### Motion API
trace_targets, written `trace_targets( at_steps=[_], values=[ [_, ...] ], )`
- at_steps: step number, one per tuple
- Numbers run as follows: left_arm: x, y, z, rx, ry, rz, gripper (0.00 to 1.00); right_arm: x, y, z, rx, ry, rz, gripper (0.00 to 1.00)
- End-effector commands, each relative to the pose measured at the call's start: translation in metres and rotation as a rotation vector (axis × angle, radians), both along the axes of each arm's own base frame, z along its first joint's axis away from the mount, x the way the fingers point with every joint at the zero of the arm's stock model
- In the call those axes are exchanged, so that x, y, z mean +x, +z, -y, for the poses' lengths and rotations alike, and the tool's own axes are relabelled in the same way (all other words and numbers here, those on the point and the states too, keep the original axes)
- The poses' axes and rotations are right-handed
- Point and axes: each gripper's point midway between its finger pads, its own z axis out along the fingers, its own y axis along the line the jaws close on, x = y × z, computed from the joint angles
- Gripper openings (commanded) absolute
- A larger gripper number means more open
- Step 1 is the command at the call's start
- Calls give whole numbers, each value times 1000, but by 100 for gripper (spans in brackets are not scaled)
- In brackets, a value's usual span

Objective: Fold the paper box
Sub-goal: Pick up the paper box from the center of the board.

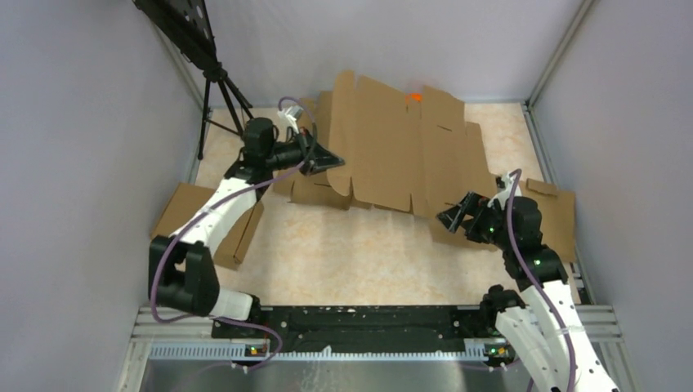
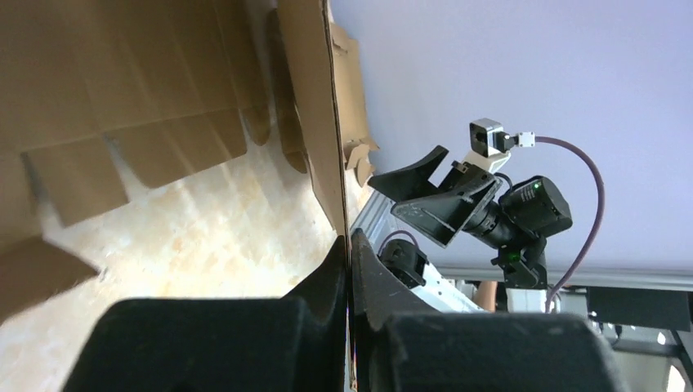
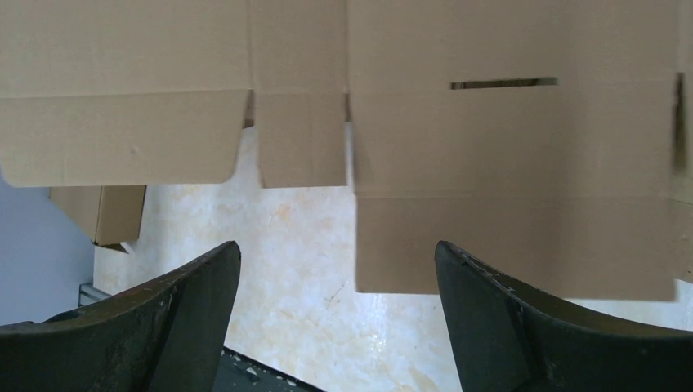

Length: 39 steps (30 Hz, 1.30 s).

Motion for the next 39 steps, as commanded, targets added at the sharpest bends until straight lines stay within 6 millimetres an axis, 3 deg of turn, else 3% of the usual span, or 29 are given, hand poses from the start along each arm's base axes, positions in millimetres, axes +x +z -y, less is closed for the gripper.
trace_targets(
  at_steps=[1, 10, 17, 24, 27, 31, 35, 39],
  values=[
    [-17, 9, -38, 68, 87, 47, 0, 5, 30, -4, 17, 18, 81, 87],
    [-54, -36, -95, 453, 204, -33, 0, 17, 32, 1, -49, 23, 74, 87],
    [-72, -57, -144, 751, 286, -67, 0, 35, -1, 42, -206, -193, -61, 90],
    [-80, -67, -150, 804, 255, -94, 0, 59, -30, 50, -255, -257, -151, 90],
    [-81, -64, -159, 847, 275, -73, 0, 68, -40, 42, -252, -206, -159, 90],
    [-81, -47, -171, 892, 333, -37, 0, 71, -59, 17, -196, -69, -190, 90],
    [-80, -40, -196, 990, 443, -44, 0, 74, -74, 1, -138, -7, -211, 88],
    [-84, -37, -196, 970, 464, -27, 0, 74, -86, -4, -116, 16, -223, 88]
  ],
)
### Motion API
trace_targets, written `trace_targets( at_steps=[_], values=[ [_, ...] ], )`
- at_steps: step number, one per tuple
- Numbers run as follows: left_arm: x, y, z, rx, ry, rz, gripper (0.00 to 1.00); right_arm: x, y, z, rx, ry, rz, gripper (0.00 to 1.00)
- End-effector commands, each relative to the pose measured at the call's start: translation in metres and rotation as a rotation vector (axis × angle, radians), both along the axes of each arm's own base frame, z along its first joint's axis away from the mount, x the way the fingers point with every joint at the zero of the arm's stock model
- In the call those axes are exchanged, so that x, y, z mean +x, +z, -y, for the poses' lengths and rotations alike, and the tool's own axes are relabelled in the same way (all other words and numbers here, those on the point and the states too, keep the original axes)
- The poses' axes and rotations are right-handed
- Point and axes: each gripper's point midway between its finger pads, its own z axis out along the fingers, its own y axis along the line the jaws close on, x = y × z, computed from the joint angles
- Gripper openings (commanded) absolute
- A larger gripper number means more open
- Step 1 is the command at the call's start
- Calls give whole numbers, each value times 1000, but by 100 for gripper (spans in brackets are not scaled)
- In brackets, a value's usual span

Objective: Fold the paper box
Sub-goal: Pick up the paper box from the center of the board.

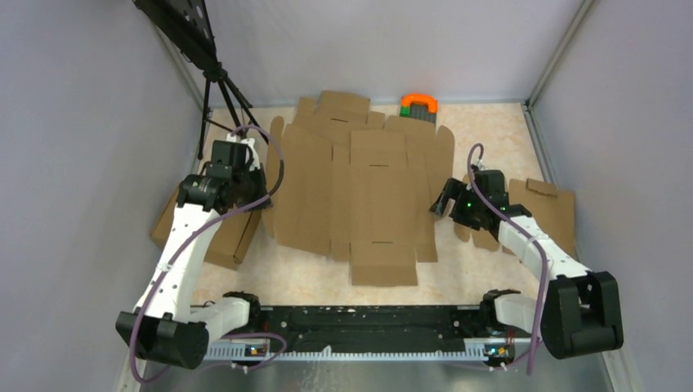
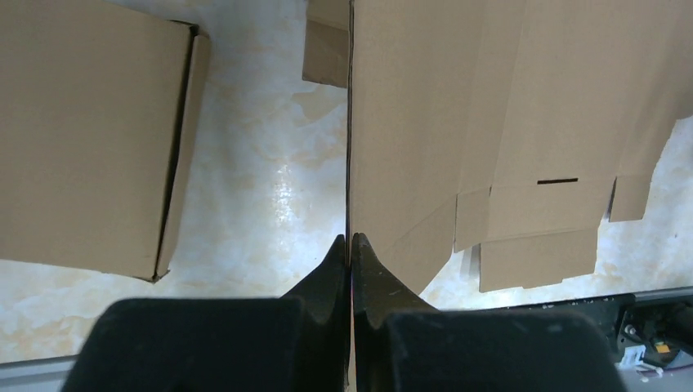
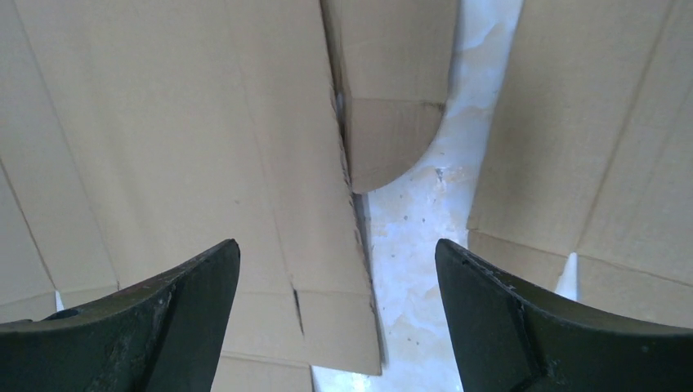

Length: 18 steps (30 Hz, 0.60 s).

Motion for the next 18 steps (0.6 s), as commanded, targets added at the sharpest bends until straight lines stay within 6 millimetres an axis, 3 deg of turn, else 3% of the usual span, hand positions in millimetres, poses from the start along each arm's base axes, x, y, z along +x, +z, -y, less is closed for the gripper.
trace_targets(
  at_steps=[1, 7, 10, 15, 17, 18],
  values=[
    [-2, 18, -9, 25, 34, 78, 0, 8, -2, -17, 65, 72, 46, 88],
    [-8, 38, 39, -202, -151, 121, 0, 2, -28, -20, 67, 90, -35, 86],
    [-8, 42, 51, -269, -186, 121, 5, -1, -35, -25, 94, 106, -57, 85],
    [-8, 42, 62, -324, -233, 131, 25, -5, -39, -37, 151, 160, -68, 80],
    [-7, 36, 61, -325, -215, 133, 39, -6, -40, -41, 169, 181, -78, 78],
    [-6, 31, 59, -318, -199, 125, 52, -6, -39, -43, 177, 190, -75, 76]
  ],
)
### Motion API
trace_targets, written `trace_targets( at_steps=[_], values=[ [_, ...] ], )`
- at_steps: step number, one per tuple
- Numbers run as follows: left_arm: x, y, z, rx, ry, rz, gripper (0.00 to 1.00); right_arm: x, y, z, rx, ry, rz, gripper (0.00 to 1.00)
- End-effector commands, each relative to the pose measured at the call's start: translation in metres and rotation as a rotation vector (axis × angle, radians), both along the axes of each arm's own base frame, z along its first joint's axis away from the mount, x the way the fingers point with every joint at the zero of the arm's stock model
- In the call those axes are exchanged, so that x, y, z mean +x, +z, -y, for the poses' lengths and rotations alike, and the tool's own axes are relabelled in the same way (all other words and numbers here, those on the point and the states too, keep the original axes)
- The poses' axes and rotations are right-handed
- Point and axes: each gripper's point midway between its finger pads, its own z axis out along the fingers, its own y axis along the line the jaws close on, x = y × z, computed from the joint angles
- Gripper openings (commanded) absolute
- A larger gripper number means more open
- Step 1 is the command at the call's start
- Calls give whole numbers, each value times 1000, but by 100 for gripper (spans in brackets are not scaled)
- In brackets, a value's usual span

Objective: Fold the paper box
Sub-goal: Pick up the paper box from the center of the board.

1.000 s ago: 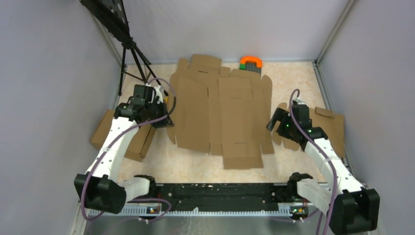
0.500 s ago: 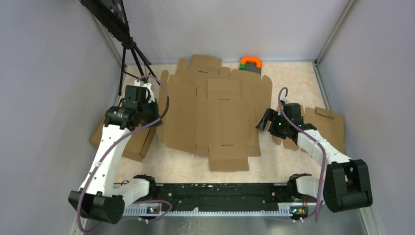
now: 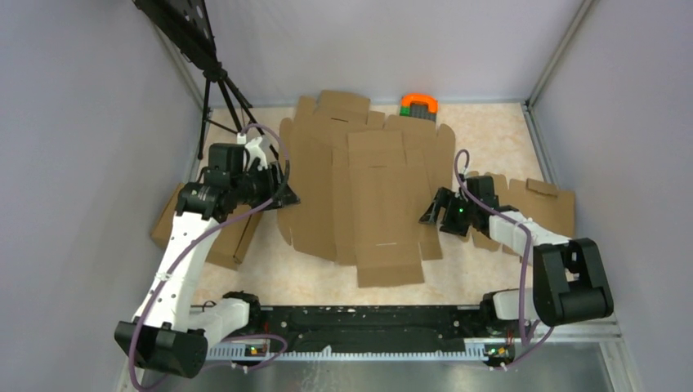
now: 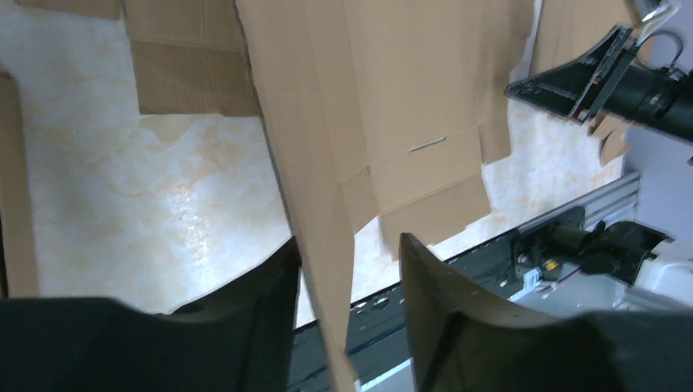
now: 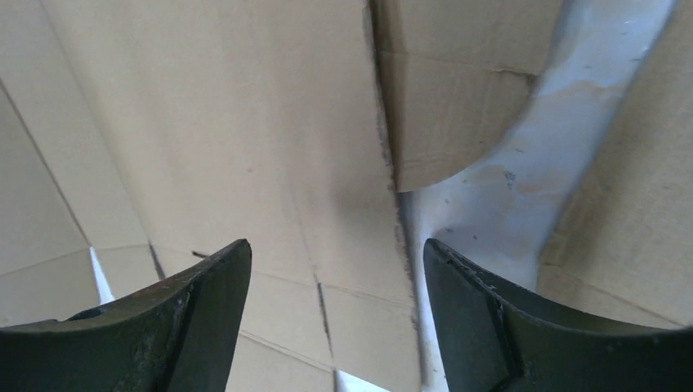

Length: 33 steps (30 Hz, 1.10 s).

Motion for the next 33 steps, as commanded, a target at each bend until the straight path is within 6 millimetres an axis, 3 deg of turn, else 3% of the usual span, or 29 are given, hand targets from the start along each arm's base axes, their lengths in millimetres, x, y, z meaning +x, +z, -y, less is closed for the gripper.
trace_targets(
  at_steps=[1, 3, 6, 14, 19, 25, 33],
  values=[
    [5, -5, 4, -35, 14, 27, 61, 4, 6, -15, 63, 71, 35, 75],
    [6, -16, -4, 2, 58, -1, 70, 5, 11, -17, 76, 79, 49, 69],
    [5, -29, -7, 19, 65, -45, 72, 5, 20, -19, 89, 89, 66, 59],
    [3, -47, -1, 8, 29, -99, 50, 4, 49, -35, 172, 178, 130, 44],
    [1, -51, -1, 13, 12, -105, 34, 5, 51, -39, 168, 211, 134, 43],
    [-3, -48, 8, -26, -42, -105, 32, 5, 55, -55, 198, 266, 131, 42],
    [-6, -41, 22, -109, -96, -100, 31, 8, 48, -70, 17, 341, 118, 46]
  ],
)
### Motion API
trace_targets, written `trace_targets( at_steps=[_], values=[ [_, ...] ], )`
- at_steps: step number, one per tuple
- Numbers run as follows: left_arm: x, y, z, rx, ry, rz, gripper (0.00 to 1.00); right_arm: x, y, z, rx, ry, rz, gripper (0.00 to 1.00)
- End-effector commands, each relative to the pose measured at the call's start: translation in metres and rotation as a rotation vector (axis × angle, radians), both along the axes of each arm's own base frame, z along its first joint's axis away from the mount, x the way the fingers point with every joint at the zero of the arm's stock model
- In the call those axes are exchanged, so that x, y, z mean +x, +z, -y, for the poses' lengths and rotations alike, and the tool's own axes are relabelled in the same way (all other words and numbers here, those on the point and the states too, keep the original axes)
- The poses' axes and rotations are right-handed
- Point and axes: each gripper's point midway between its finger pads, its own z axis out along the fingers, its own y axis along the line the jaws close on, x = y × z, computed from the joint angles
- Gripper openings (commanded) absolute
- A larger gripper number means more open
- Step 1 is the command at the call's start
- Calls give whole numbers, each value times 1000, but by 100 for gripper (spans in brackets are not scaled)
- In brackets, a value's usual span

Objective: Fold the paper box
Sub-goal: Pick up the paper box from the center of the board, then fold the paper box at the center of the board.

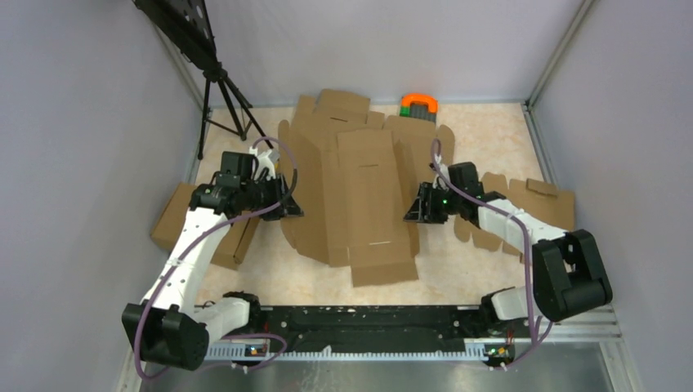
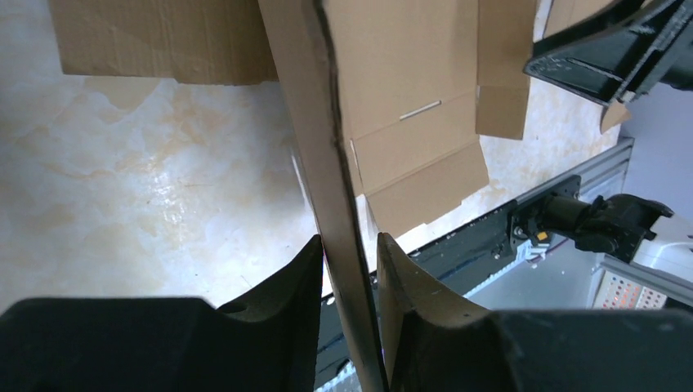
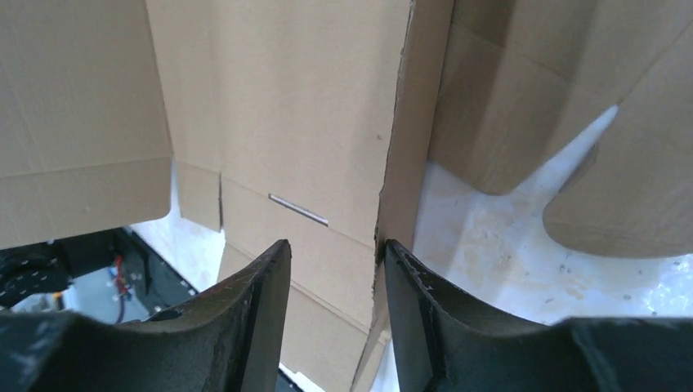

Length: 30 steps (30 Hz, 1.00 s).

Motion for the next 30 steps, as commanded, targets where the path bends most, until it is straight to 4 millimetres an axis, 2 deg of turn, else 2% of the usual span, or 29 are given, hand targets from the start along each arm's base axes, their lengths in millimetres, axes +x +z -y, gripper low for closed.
trace_targets(
  at_steps=[1, 4, 9, 11, 13, 14, 18, 26, 30],
  values=[
    [2, 11, 12, -73, -56, 43, 32, 15, 5, -7, -121, 40, 69, 47],
    [1, 14, 15, -87, -69, 45, 32, 21, 1, -6, -191, 23, 77, 49],
    [-2, 22, 18, -110, -85, 62, 29, 18, -3, -19, -236, 73, 91, 46],
    [-3, 28, 22, -138, -100, 74, 22, 17, -5, -22, -265, 87, 91, 42],
    [-5, 36, 28, -178, -123, 86, 2, 17, -12, -20, -297, 81, 76, 38],
    [-6, 41, 30, -198, -132, 93, 0, 18, -15, -17, -313, 74, 68, 37],
    [-8, 61, 37, -253, -160, 136, 0, 19, -22, -10, -354, 52, 56, 31],
    [-18, 90, 63, -520, -241, 135, 0, 14, -22, -10, -343, 59, 61, 31],
    [-15, 81, 66, -559, -222, 107, 1, 11, -24, -10, -338, 57, 60, 30]
  ],
)
